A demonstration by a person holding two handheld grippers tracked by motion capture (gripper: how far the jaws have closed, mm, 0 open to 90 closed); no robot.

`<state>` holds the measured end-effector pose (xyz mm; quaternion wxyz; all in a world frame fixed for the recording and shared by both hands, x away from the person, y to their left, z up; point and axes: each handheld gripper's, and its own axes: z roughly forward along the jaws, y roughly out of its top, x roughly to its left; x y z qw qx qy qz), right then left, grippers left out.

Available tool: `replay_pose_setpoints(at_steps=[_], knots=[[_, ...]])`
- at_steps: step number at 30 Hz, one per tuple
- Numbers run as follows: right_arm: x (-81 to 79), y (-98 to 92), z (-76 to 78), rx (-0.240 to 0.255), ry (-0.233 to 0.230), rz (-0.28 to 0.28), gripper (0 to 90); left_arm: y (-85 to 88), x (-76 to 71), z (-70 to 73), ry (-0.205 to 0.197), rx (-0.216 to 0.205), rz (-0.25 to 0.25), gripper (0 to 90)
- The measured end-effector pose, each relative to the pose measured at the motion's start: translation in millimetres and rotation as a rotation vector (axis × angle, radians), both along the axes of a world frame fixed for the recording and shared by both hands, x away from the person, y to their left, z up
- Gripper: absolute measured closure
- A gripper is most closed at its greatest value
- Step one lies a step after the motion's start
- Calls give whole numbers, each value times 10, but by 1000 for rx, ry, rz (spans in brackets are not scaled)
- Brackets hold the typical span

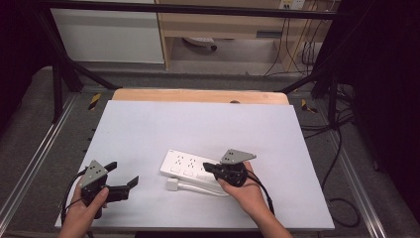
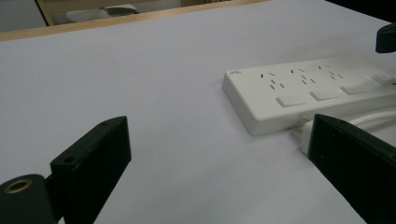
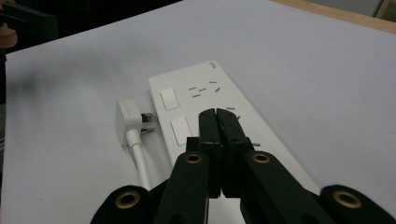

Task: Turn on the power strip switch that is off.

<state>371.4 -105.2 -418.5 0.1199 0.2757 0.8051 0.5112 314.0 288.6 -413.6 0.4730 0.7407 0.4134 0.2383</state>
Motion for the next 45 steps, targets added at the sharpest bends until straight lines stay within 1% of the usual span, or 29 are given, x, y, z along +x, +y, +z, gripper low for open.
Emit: replay_pose_setpoints(at_steps=[6, 15, 21, 24, 29, 36, 41, 45], knots=[[11, -23, 45, 12, 0, -11, 872, -1, 0, -1, 0, 1, 0, 61], [30, -65, 94, 25, 2, -35, 804, 0, 1, -1, 0, 1, 0, 61], [48, -98, 151, 35, -8, -52, 767, 0, 1, -1, 0, 1, 0, 61], [55, -111, 182, 38, -11, -62, 733, -1, 1, -2, 0, 1, 0, 61], [70, -122, 222, 39, -11, -84, 641, -1, 0, -2, 0, 2, -1, 61], [87, -136, 271, 41, -22, -111, 545, -1, 0, -1, 0, 1, -1, 61], [108, -144, 314, 43, -23, -134, 408, -1, 0, -1, 0, 1, -1, 61], [123, -158, 342, 48, -28, -144, 368, -1, 0, -1, 0, 1, -1, 61]])
